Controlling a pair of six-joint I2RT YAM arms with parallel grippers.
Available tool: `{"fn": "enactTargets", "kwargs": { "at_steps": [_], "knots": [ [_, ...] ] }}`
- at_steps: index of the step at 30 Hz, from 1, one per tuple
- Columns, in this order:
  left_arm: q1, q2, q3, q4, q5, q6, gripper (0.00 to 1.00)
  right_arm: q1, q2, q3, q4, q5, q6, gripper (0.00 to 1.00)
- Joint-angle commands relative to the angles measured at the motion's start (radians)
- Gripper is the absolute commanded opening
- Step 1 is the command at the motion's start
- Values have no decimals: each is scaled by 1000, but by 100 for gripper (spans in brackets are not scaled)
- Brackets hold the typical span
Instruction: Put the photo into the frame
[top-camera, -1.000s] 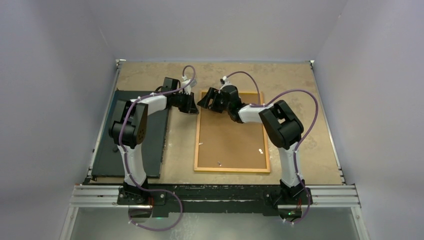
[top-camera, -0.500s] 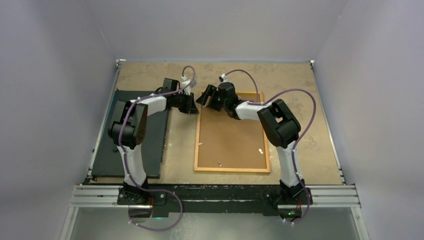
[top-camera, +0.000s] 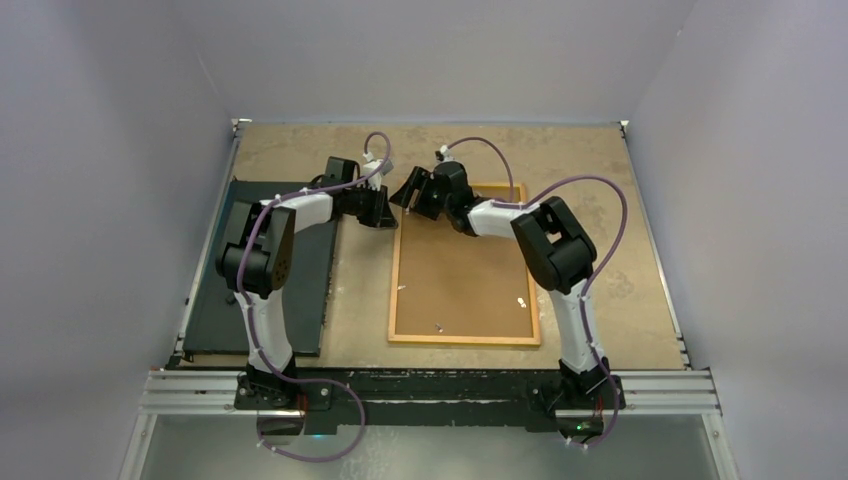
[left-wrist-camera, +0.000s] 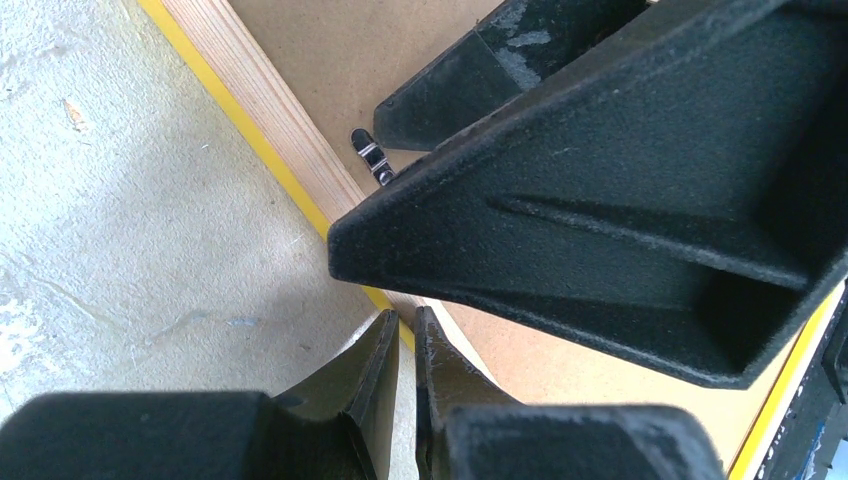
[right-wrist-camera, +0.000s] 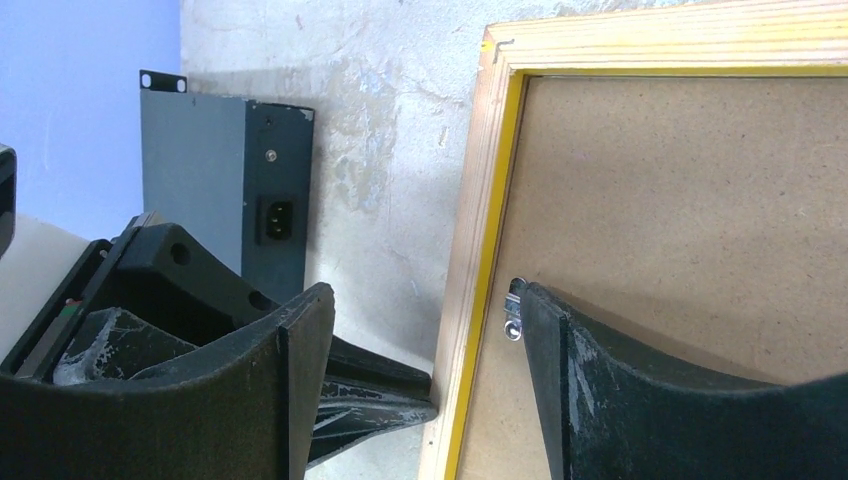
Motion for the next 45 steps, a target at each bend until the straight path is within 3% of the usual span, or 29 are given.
{"fn": "enactTargets", "kwargs": {
  "at_steps": [1,12,21,33,45],
  "knots": [
    [-22,-9,-19,-41,-3,20,9,11,30,32,-21,-43,8,71],
    [-25,-10,-14,-32,6,21,8,19,56,43,16,-132,26,63],
    [-25,-9,-14,-30,17,21,9,19,40,48,-1,-173,17,63],
    [-25,-29,-22,-34,16,29,8,-37,13,118,-81,-206,-82,75],
    [-25,-27,-18,-34,19,28,8,-19,52,109,-54,-223,-99,76]
  ]
}}
